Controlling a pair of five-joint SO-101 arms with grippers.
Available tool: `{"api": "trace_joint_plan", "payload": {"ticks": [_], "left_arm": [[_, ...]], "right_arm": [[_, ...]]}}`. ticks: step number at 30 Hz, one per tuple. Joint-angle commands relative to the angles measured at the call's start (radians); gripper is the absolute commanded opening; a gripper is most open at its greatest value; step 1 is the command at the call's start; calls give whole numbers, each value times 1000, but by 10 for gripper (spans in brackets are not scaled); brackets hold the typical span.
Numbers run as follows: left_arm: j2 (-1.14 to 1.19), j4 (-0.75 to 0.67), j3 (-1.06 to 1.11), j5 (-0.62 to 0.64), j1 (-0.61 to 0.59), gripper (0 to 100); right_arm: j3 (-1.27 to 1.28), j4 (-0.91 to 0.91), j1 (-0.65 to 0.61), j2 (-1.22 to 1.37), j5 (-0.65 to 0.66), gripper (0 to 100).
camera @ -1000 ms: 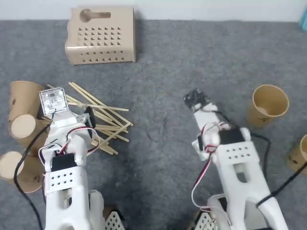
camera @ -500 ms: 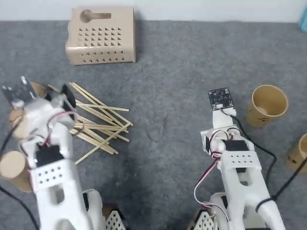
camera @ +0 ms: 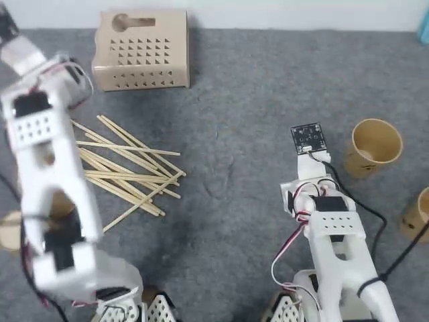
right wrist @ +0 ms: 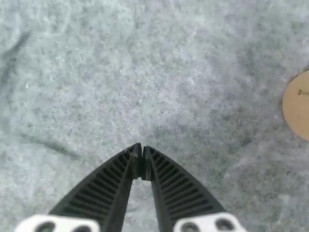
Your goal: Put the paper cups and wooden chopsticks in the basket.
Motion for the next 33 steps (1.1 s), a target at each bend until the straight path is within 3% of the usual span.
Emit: {"api": "trace_joint_plan", "payload": {"ticks": [1, 5, 13, 23, 28, 33], "left_arm": [[186, 0, -246, -40, -3, 181], [423, -40, -449, -61, 5, 181], [922, -267, -885, -64, 8, 181], [1430, -301, -1526, -68, 81, 182], [1514, -344, -1547, -146, 103, 178], [1462, -230, -1555, -152, 127, 178]], "right_arm": [[-8, -25, 15, -25, -12, 8], [-8, -25, 15, -25, -12, 8], [-8, -27, 15, -25, -12, 8], [-8, -27, 15, -25, -12, 8], [-6, -38, 15, -24, -12, 8], [-6, -38, 15, -24, 21, 8]]}}
